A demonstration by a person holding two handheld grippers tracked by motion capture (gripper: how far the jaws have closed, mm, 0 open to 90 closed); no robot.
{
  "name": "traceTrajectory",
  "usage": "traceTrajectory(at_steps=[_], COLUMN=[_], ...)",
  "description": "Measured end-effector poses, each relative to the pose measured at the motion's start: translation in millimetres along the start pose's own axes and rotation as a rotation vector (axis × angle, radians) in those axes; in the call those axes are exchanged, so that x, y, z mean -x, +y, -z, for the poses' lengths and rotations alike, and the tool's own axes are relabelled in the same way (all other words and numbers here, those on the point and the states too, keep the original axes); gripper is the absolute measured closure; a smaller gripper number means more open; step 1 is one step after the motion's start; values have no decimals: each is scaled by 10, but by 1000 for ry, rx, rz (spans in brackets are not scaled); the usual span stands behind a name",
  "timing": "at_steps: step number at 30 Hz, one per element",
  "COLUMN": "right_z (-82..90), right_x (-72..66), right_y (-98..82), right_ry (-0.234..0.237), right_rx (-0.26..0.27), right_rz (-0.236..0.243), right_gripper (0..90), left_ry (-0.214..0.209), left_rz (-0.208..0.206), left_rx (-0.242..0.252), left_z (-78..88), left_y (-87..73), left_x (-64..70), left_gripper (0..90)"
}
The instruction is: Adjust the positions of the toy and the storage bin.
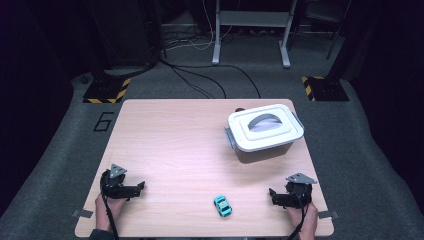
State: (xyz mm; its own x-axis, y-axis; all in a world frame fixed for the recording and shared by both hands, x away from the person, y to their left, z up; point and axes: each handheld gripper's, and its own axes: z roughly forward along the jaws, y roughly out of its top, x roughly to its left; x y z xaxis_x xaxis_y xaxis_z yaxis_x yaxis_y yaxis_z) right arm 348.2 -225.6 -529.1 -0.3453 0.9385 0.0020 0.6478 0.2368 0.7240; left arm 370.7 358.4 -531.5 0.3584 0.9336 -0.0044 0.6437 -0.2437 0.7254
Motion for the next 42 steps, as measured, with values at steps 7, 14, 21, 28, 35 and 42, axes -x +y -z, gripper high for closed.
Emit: traceTrajectory(at_steps=[7, 14, 21, 28, 35, 42], right_z=[0, 0, 0, 4, 11, 63], right_x=[2, -4, -9, -20, -37, -144], right_y=[-1, -1, 1, 3, 17, 25], right_ry=[1, -2, -5, -20, -36, -9], right_rx=[-1, 0, 0, 1, -8, 4], right_rz=[3, -1, -4, -2, 2, 12], right_gripper=[28, 29, 28, 25, 23, 20], left_ry=[1, 2, 2, 2, 2, 2], left_rz=[2, 2, 3, 2, 3, 2], left_rx=[0, 0, 0, -1, -1, -1], left_z=[-1, -1, -2, -2, -2, -2], left_y=[1, 1, 2, 3, 3, 3], left_x=[2, 3, 3, 3, 3, 3], left_gripper=[16, 16, 16, 17, 17, 17])
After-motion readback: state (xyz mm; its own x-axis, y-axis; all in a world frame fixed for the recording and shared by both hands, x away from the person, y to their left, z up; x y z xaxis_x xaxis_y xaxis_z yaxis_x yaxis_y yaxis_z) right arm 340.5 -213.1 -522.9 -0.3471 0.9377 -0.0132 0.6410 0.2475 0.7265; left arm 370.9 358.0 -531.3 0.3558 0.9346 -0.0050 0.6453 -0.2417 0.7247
